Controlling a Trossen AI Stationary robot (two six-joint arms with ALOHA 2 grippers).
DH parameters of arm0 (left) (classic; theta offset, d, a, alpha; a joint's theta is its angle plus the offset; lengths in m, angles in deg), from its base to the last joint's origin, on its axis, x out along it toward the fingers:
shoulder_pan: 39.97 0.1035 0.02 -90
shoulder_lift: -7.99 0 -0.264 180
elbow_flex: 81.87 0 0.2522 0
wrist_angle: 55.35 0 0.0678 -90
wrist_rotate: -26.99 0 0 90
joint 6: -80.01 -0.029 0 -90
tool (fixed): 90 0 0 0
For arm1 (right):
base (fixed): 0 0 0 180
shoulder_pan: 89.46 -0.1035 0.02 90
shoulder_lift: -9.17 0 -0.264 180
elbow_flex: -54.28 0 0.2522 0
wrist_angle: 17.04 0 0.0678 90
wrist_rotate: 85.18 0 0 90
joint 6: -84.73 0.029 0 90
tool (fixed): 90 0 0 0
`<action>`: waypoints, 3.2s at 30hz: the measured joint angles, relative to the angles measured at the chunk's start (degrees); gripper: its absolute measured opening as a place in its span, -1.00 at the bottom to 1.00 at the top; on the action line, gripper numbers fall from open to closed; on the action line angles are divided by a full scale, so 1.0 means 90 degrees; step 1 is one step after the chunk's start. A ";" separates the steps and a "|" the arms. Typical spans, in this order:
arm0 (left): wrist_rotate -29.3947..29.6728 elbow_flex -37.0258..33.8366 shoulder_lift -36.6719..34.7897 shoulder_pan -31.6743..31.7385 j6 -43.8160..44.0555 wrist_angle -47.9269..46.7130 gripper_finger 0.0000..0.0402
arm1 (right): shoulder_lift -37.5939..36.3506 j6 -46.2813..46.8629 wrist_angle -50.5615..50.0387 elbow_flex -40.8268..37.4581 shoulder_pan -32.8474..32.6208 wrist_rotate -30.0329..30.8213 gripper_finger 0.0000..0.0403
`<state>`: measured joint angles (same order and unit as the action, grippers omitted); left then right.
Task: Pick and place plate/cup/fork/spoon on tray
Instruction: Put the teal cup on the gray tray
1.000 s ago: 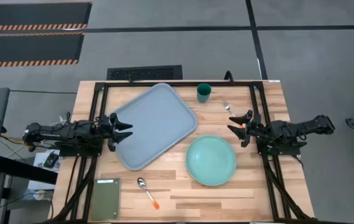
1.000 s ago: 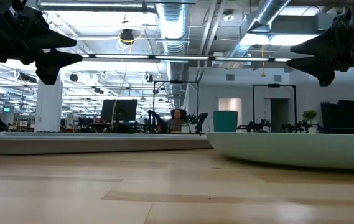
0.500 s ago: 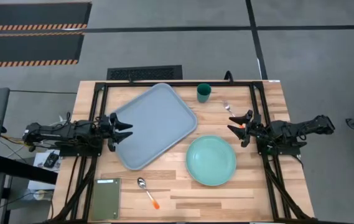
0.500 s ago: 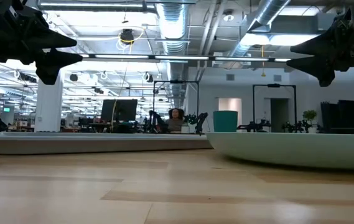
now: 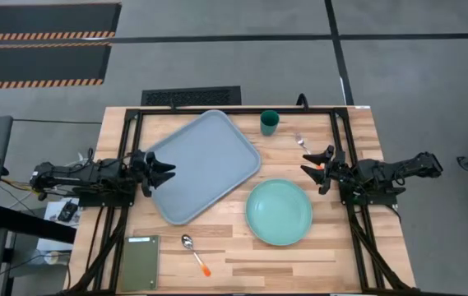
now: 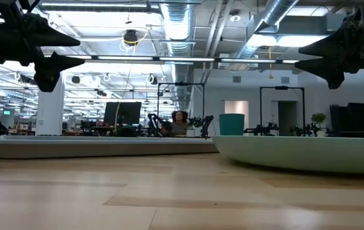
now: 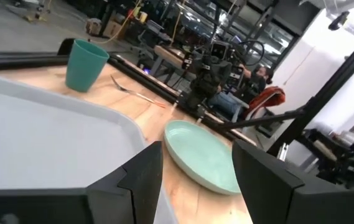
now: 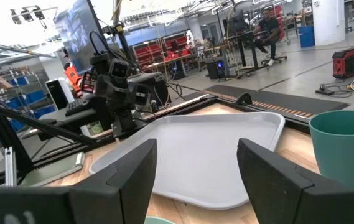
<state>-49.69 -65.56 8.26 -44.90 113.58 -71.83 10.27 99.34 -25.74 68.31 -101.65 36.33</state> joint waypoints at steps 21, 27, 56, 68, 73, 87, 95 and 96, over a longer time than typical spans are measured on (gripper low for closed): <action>0.2343 -0.0002 0.0000 -0.0002 0.2933 0.0153 -0.10 | 0.0002 0.2298 0.0130 -0.0001 -0.0003 -0.0014 0.24; 0.2581 -0.0002 0.0000 0.0000 0.3558 0.0166 -0.10 | 0.0002 0.4046 0.0138 -0.0001 0.0039 0.0255 0.24; 0.2265 0.2880 0.1596 0.0005 0.2039 0.1381 -0.10 | 0.4387 0.1589 -0.2513 0.6395 0.1487 0.2053 0.24; 0.2678 0.5595 0.3812 0.0287 0.3666 -0.3587 -0.10 | 0.7507 0.2366 -0.6444 0.9129 0.4403 -0.0976 0.24; 0.2500 0.5854 0.4071 0.0559 0.3431 -0.3776 -0.10 | 0.8603 0.1872 -0.6584 0.9131 0.5488 -0.2498 0.24; 0.2214 0.5867 0.4069 0.0702 0.3392 -0.4020 -0.10 | 1.0589 0.1292 -0.6392 0.9136 0.6263 -0.3249 0.24; 0.2228 0.5867 0.4068 0.0702 0.3296 -0.4169 -0.10 | 1.1266 0.1115 -0.6075 0.9141 0.6220 -0.3319 0.24; 0.2242 0.5867 0.4068 0.0702 0.3295 -0.4189 -0.10 | 1.1335 0.1071 -0.6083 0.9139 0.6220 -0.3331 0.23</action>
<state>-29.51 -12.75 44.87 -38.59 143.23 -109.53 112.29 108.98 -80.49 150.56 -45.67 6.34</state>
